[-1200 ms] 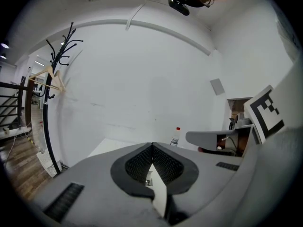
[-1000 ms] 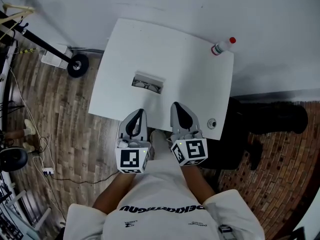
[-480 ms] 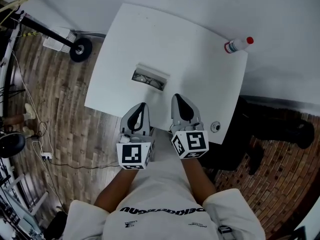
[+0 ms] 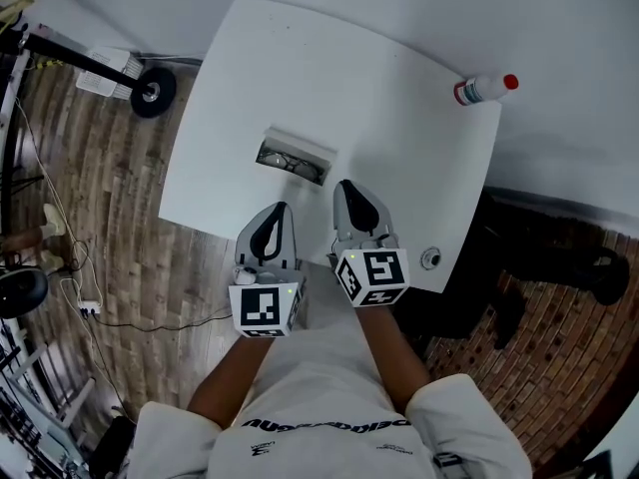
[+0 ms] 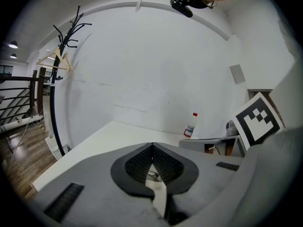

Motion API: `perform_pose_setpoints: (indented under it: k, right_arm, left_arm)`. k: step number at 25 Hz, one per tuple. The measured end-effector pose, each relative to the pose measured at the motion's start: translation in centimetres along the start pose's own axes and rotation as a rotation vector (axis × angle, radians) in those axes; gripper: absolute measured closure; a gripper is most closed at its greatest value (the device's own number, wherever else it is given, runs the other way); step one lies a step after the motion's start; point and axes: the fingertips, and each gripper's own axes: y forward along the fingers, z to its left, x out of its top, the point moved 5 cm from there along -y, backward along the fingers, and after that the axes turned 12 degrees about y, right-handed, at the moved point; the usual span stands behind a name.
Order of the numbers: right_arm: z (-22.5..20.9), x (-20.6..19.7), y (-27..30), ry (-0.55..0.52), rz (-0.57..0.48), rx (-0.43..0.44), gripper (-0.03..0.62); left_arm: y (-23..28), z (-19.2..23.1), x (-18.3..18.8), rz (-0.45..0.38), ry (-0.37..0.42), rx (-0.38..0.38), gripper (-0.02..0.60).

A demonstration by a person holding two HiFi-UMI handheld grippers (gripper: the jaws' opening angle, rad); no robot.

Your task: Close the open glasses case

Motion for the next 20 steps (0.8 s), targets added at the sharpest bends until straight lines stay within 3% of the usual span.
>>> perform_pose_setpoints:
  k: [20]
  right_arm:
    - [-5.2, -3.7, 5.3, 0.08, 0.167, -0.013, 0.523]
  left_arm:
    - [3.9, 0.2, -3.6, 0.065, -0.023, 0.027, 0.584]
